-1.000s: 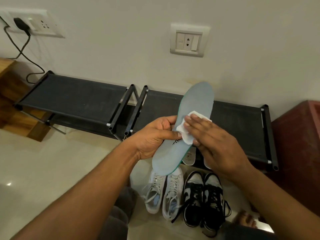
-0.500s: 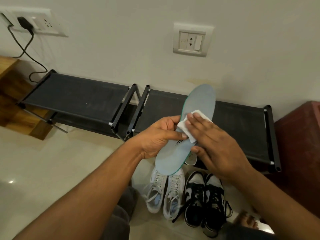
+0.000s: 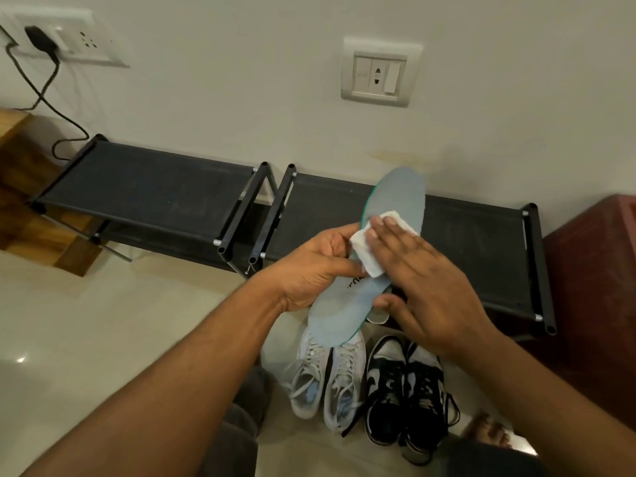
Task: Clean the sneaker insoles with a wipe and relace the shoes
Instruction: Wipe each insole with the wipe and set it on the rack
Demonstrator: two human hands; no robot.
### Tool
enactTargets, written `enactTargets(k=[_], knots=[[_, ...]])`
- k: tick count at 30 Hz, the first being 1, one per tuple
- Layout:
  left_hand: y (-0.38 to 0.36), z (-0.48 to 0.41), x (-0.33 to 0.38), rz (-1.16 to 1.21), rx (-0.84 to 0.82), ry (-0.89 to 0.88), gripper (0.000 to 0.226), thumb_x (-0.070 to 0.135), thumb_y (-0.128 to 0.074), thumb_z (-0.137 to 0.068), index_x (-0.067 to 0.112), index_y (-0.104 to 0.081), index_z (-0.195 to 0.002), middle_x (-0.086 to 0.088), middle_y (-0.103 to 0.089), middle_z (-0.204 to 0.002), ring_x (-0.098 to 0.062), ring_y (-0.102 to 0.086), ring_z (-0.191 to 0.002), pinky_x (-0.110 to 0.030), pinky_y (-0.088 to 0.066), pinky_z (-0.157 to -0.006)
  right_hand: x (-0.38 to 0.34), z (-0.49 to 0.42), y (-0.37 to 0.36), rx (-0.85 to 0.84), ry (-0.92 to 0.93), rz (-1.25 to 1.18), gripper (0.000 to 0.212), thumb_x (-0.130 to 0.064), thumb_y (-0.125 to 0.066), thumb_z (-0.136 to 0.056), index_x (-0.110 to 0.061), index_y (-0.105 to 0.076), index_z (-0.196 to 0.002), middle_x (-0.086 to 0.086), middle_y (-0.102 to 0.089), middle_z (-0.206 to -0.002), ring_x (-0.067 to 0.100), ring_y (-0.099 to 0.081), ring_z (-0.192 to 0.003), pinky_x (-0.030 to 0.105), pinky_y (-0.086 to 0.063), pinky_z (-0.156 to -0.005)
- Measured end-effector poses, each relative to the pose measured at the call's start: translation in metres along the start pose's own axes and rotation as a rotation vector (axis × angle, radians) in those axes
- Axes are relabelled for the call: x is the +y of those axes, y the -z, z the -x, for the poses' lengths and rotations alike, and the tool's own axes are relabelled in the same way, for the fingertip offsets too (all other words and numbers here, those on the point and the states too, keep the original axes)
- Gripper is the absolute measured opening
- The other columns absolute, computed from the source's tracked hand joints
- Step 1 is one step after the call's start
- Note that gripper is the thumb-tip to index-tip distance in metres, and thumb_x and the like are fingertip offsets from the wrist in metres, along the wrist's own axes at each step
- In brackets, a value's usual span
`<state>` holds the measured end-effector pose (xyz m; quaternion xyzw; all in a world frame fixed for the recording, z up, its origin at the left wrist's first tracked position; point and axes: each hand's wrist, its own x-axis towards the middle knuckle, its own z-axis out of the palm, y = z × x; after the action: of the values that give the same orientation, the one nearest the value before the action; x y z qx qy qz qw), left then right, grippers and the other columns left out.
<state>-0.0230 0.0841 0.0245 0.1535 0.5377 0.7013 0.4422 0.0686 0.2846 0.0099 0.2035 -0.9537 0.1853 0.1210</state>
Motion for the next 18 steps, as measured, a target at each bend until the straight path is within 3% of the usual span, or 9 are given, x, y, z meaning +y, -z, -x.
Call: enactTargets(k=[3,6,10,14,18], knots=[[0.0,0.001,0.002,0.008,-0.014,0.009,0.053,-0.016,-0.055,-0.099,0.004,-0.054,-0.148,-0.017,-0.072,-0.122,-0.024,-0.075,-0.1,-0.036,-0.063,-0.091,0.001,-0.003,0.004,0.052,-0.138,-0.087,0.081,-0.063,-0.024,-0.106,-0.006,-0.021,-0.164,0.009,-0.016,-0.173,0.022,-0.014,-0.161,0.05,-0.029,-0.126],[0.001,0.002,0.001,-0.006,0.014,-0.012,0.05,-0.017,-0.057,-0.096,0.005,-0.059,-0.141,-0.01,-0.075,-0.11,-0.018,-0.074,-0.097,-0.03,-0.062,-0.088,-0.013,-0.002,-0.005,-0.027,0.051,-0.012,0.086,-0.066,-0.018,-0.105,-0.003,-0.02,-0.164,0.012,-0.013,-0.173,0.025,-0.011,-0.161,0.051,-0.025,-0.128],[0.002,0.001,0.004,-0.016,0.013,0.004,0.053,-0.017,-0.054,-0.098,0.0,-0.052,-0.148,-0.019,-0.071,-0.123,-0.024,-0.075,-0.099,-0.036,-0.063,-0.09,0.001,-0.005,0.002,0.016,-0.14,-0.072,0.085,-0.065,-0.023,-0.105,-0.005,-0.016,-0.165,0.009,-0.009,-0.174,0.023,-0.008,-0.162,0.051,-0.028,-0.126],[0.003,0.004,0.006,-0.035,0.012,-0.008,0.053,-0.016,-0.057,-0.098,0.001,-0.054,-0.148,-0.016,-0.073,-0.12,-0.023,-0.074,-0.103,-0.034,-0.061,-0.093,-0.008,-0.002,-0.004,-0.009,-0.009,-0.035,0.091,-0.069,-0.018,-0.103,-0.003,-0.016,-0.164,0.012,-0.009,-0.174,0.025,-0.007,-0.162,0.05,-0.025,-0.128],[0.003,0.004,0.006,-0.029,-0.013,0.004,0.053,-0.016,-0.056,-0.098,0.001,-0.054,-0.148,-0.021,-0.07,-0.126,-0.025,-0.075,-0.101,-0.038,-0.063,-0.092,0.001,-0.005,0.005,0.029,-0.178,-0.117,0.089,-0.07,-0.023,-0.104,-0.006,-0.015,-0.165,0.007,-0.009,-0.175,0.021,-0.01,-0.161,0.053,-0.034,-0.123]])
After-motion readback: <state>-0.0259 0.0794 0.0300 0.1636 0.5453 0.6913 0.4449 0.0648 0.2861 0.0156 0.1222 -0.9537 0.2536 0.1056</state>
